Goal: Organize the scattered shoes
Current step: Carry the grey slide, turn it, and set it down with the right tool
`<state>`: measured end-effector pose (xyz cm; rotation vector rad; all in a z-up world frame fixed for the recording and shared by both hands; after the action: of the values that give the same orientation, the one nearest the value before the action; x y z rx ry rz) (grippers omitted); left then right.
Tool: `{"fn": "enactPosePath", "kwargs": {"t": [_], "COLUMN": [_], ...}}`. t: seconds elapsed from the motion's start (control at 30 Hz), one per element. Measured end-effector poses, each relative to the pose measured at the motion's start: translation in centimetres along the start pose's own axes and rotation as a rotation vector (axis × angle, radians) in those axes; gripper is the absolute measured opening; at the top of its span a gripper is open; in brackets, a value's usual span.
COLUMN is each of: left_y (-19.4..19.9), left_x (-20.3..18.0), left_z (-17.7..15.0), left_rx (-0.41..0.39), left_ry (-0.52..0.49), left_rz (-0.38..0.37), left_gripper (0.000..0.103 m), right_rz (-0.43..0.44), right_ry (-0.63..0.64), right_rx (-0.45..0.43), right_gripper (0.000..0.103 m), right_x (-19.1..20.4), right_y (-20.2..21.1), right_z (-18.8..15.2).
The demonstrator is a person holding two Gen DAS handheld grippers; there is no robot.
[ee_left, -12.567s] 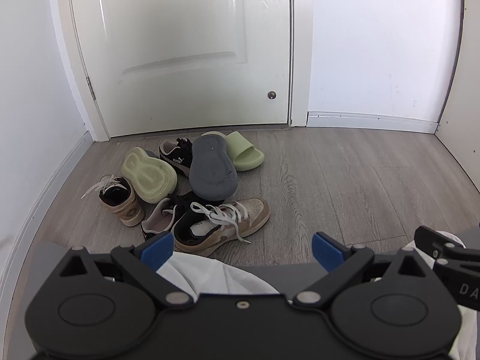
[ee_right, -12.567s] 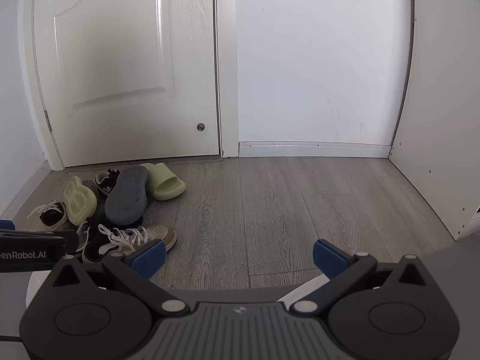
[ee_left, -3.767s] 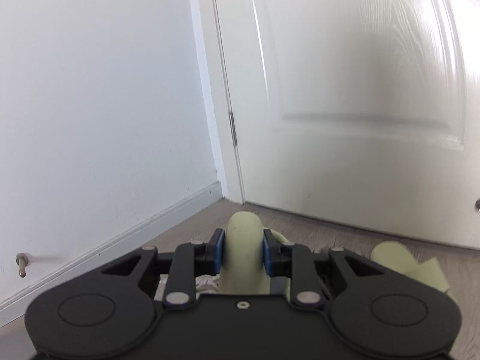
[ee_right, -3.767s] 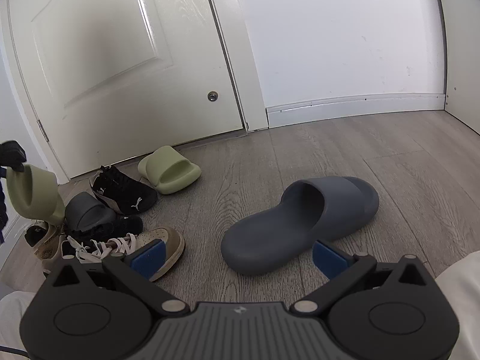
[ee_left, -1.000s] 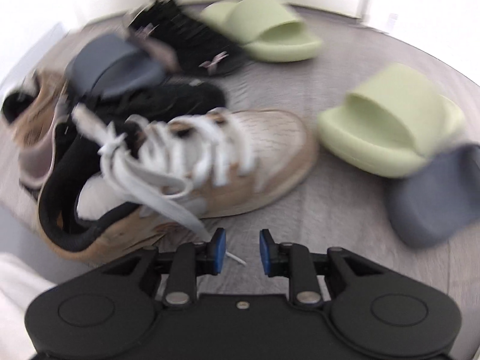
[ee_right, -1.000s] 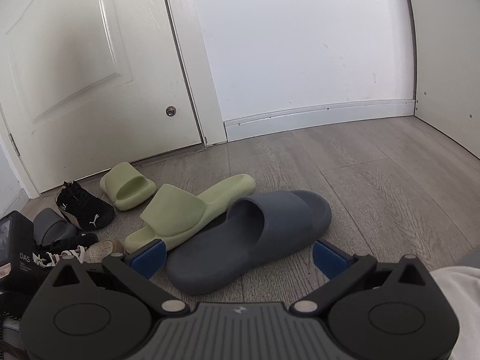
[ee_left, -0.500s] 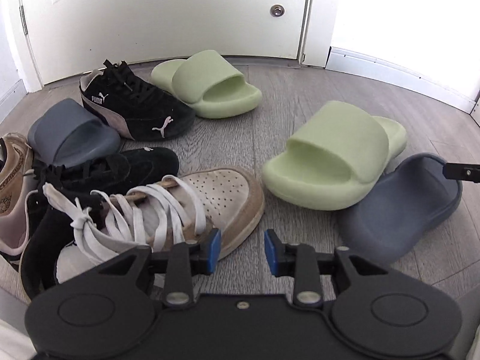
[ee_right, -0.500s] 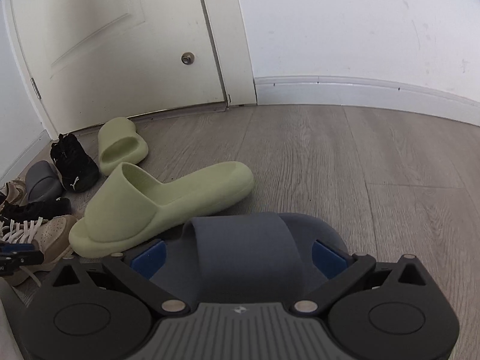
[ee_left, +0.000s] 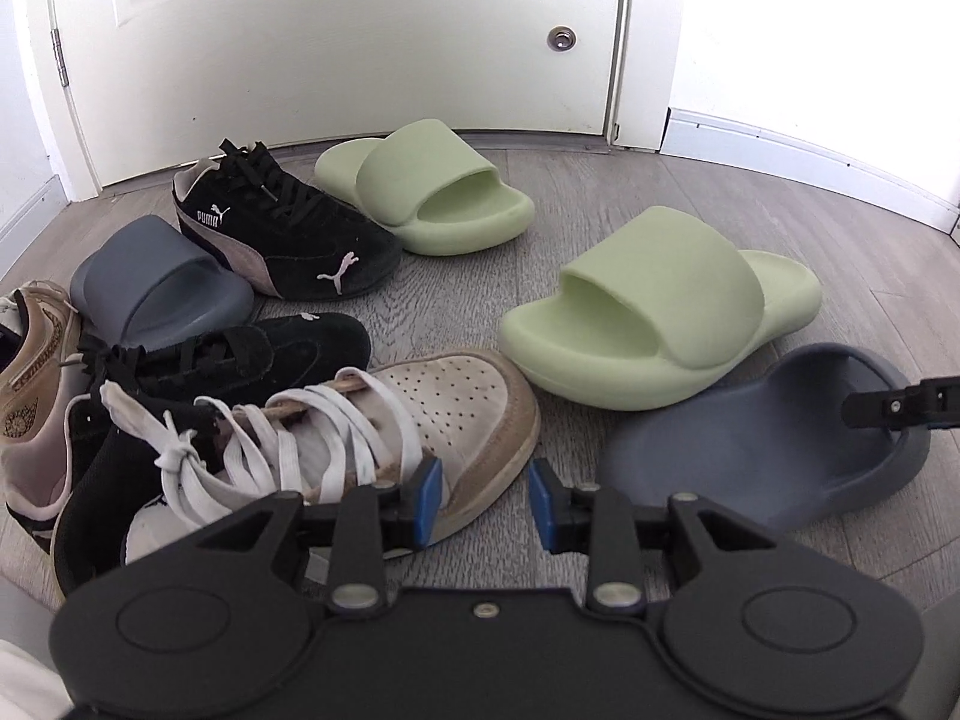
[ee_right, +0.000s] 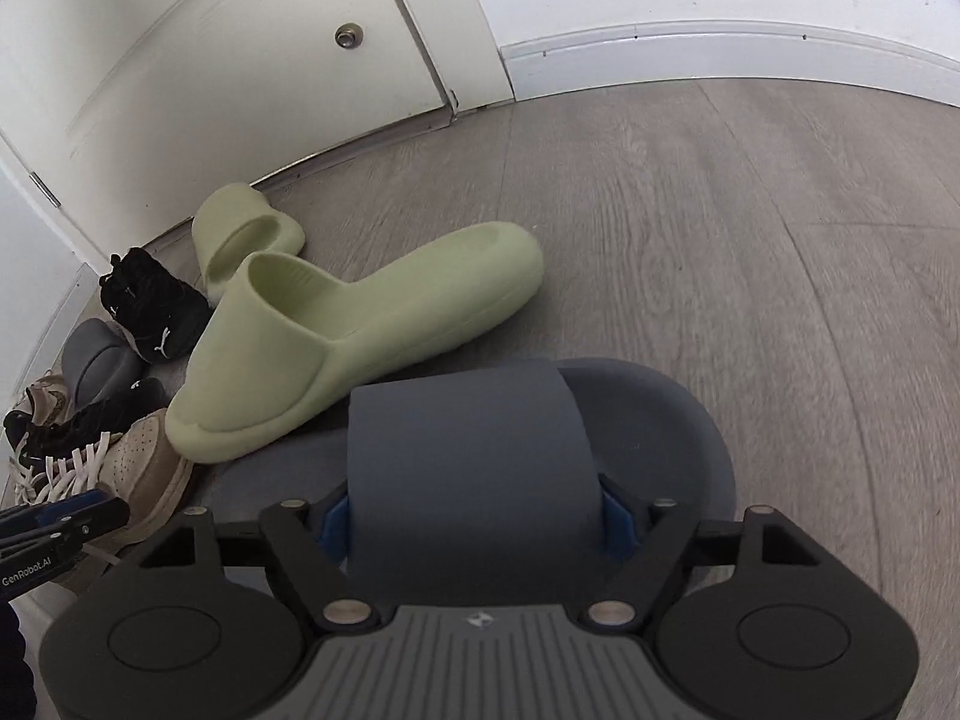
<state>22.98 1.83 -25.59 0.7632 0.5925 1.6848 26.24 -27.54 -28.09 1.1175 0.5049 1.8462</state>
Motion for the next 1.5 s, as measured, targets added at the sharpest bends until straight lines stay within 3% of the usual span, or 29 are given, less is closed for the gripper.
{"fn": "enactPosePath", "kwargs": {"t": [0.1,0.2,0.47,0.6,0.73,0.87,1.0,1.17,1.3,1.5], "left_y": [0.1,0.3,0.6,0.5,0.5,0.4,0.4,0.4,0.4,0.4], "left_x": [0.3,0.2,0.2,0.0,-0.1,-0.1,-0.2,0.0,0.0,-0.2], "left_z": [0.0,0.1,0.2,0.2,0.1,0.1,0.0,-0.1,0.0,-0.1], "left_rx": [-0.006,-0.012,-0.024,-0.024,-0.025,-0.021,-0.022,-0.018,-0.017,-0.023], "left_ry": [0.010,0.015,0.026,0.020,0.016,0.018,0.013,0.022,0.026,0.015], "left_rz": [0.001,0.005,0.005,0.012,0.016,0.015,0.019,0.012,0.012,0.020], "left_gripper": [0.032,0.032,0.033,0.033,0.033,0.033,0.033,0.033,0.033,0.033], "right_rz": [-0.070,-0.248,-0.519,-0.602,-0.517,-0.434,-0.322,-0.075,0.132,0.248], "right_ry": [-0.056,-0.116,-0.558,-0.582,-0.602,-0.539,-0.663,-0.933,-0.973,-0.931], "right_rx": [-0.065,-0.155,-0.470,-0.468,-0.384,-0.323,-0.285,-0.266,-0.205,-0.355], "right_gripper": [0.077,0.077,0.077,0.078,0.080,0.082,0.083,0.079,0.080,0.078], "right_x": [1.0,0.8,-4.2,-4.0,-2.1,0.8,1.8,0.7,0.9,-0.9], "right_y": [0.6,2.7,8.1,7.0,4.5,1.8,0.4,-0.1,-0.7,0.7], "right_z": [-0.3,-0.3,-3.3,-3.6,-4.3,-4.1,-3.5,-3.7,-4.4,-6.8]}}
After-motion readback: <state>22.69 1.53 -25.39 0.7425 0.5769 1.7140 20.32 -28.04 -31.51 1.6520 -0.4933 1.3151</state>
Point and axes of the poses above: each gripper's, at about its wrist camera, not at the fingertips, and y roughly against the way its jaws point, x to its left, z to its top, the point moved 1 cm from there along -y, roughly the way its jaws point, and after that the axes turned 14 degrees about z, right-handed, at the moved point
